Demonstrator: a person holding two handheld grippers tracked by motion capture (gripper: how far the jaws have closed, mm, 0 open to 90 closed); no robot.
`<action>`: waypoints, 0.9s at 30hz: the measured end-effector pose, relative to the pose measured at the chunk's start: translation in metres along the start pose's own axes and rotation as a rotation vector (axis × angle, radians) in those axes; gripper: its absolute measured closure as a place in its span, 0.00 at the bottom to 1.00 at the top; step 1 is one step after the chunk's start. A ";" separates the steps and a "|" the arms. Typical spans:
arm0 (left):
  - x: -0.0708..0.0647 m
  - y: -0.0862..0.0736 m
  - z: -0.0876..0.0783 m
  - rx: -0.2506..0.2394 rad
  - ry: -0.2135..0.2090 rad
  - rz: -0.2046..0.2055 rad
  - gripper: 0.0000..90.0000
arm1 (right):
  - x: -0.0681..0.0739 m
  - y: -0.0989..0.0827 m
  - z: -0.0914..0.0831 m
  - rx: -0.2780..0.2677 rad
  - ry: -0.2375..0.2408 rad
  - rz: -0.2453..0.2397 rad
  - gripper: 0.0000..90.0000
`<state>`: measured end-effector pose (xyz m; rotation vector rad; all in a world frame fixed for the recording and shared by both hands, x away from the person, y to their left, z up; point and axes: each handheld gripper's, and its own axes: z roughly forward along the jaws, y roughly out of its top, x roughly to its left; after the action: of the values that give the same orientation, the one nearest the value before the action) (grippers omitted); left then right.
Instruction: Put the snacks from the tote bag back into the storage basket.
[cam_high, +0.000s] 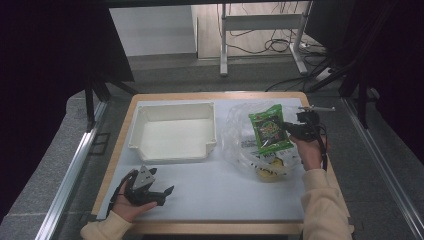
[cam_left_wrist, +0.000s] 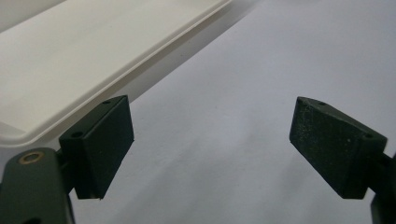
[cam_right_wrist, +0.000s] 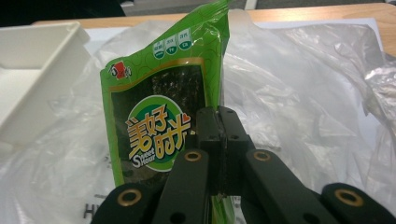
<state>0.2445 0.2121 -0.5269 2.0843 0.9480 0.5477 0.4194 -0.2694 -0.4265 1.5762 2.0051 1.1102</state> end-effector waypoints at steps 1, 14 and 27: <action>0.000 0.000 0.000 0.001 0.000 -0.001 0.15 | 0.000 0.000 0.000 -0.005 0.004 0.002 0.99; 0.000 0.000 0.001 0.004 0.002 -0.002 0.15 | -0.001 0.001 -0.002 -0.053 0.053 0.011 1.00; 0.000 0.000 0.001 0.006 0.002 -0.002 0.15 | 0.002 0.005 -0.005 -0.082 0.104 0.044 1.00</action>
<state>0.2448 0.2118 -0.5276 2.0882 0.9538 0.5470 0.4188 -0.2690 -0.4198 1.5577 1.9717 1.2983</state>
